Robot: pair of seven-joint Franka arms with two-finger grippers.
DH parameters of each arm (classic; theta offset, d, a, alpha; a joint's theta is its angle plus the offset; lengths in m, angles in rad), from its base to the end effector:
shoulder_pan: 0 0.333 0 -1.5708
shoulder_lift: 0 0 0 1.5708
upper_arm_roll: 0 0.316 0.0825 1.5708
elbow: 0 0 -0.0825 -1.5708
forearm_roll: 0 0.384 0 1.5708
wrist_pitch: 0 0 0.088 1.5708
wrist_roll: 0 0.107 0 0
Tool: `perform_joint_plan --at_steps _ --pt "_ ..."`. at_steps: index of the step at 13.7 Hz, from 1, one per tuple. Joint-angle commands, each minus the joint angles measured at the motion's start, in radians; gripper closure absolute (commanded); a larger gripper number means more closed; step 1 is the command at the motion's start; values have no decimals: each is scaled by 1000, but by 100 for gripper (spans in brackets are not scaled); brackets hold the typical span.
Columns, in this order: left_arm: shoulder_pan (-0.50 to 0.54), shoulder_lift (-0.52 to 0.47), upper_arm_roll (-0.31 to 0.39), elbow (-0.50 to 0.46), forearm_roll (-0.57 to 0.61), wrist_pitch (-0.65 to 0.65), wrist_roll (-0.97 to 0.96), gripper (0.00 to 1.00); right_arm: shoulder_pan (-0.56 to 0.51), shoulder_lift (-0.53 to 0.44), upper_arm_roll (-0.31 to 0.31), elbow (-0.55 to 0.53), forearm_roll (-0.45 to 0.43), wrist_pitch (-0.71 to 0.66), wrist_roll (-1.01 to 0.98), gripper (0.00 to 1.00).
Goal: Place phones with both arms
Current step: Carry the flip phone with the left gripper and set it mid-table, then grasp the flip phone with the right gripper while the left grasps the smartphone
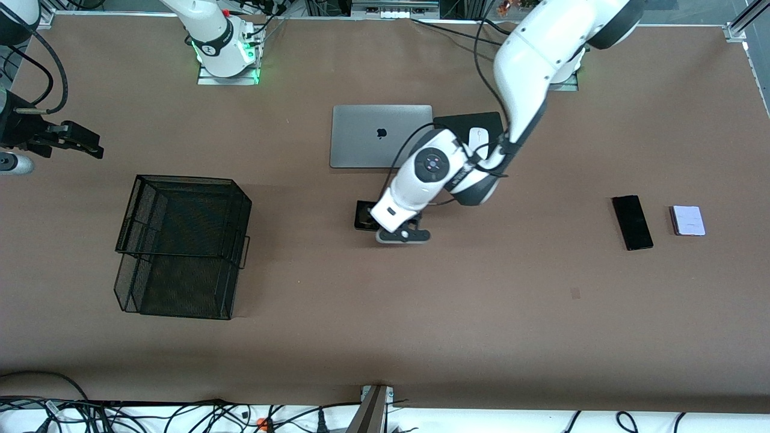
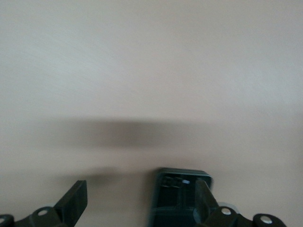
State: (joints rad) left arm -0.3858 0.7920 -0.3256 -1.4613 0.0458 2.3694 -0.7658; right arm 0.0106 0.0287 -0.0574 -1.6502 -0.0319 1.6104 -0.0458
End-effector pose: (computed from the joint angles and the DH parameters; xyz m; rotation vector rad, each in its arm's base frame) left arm 0.5874 -0.4430 0.2441 2.8919 0.1929 -0.0178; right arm 0.5619 -0.0292 0.5744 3.1094 0.0021 -0.1088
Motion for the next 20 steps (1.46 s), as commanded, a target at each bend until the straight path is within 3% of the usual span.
perform_joint_plan --at_steps 1,5,8,11,15,18,20 --pt "117 -175 0 -25 -14 -212 13 0 -15 -13 13 -11 4 5 -6 0" --pt "304 -266 3 -24 -12 -409 204 0 112 3 28 -3 7 11 53 0" --pt "392 -283 10 -27 122 -505 327 0 309 32 39 10 7 45 289 0" --pt "448 -283 8 -62 236 -558 347 0 523 169 39 137 15 54 591 0" --pt "596 -283 7 -164 238 -506 493 0 724 425 37 332 17 118 869 0" --pt "674 -287 7 -250 238 -421 513 0 770 538 39 302 21 274 925 0" --pt "743 -287 7 -304 238 -344 549 0 779 582 37 224 20 411 931 0"
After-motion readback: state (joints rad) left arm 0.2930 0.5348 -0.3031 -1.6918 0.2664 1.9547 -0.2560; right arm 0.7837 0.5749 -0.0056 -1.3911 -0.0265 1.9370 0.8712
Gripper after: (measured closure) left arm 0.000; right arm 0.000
